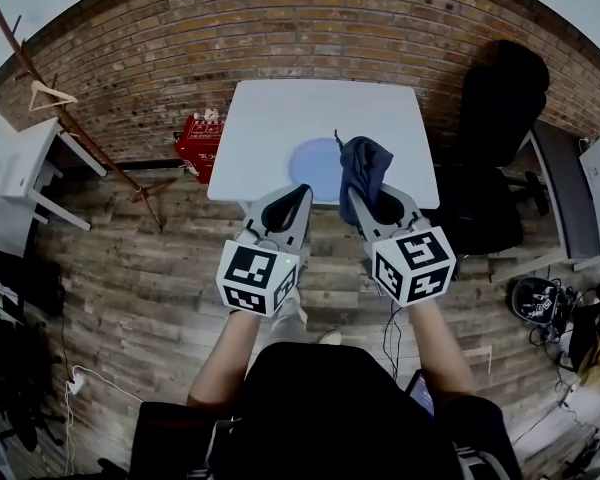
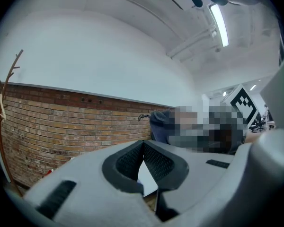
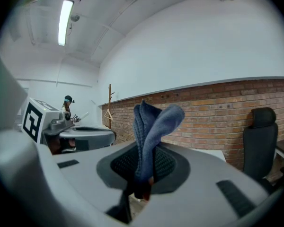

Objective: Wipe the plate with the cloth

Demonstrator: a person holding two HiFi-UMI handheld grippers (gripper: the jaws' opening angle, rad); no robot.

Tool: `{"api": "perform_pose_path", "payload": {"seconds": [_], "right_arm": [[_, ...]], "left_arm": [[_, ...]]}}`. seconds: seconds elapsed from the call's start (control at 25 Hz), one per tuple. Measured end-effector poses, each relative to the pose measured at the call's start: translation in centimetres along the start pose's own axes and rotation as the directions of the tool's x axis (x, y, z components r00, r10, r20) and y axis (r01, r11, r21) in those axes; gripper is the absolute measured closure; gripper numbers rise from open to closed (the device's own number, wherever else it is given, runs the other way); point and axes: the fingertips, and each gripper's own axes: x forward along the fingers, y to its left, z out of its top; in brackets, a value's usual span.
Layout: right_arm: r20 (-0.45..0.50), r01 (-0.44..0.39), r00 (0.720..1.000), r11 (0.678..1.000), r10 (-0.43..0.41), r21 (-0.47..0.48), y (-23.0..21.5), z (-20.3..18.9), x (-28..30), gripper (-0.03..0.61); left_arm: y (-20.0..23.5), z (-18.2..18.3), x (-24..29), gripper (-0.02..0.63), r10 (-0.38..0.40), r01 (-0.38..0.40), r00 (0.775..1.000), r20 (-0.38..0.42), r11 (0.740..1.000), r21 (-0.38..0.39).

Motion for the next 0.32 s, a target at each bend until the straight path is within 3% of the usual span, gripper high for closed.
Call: {"api": "perform_pose_path", "payload": {"seconds": [0.32], "right_arm": [[0.003, 0.014, 1.000, 1.000, -0.014, -0.004, -0.27, -0.16, -0.08, 0.520]], "left_arm": [[0.12, 0.25, -0.12, 0.594, 0.004, -0.004, 1.000, 0.008, 1.000, 0.006]]}}
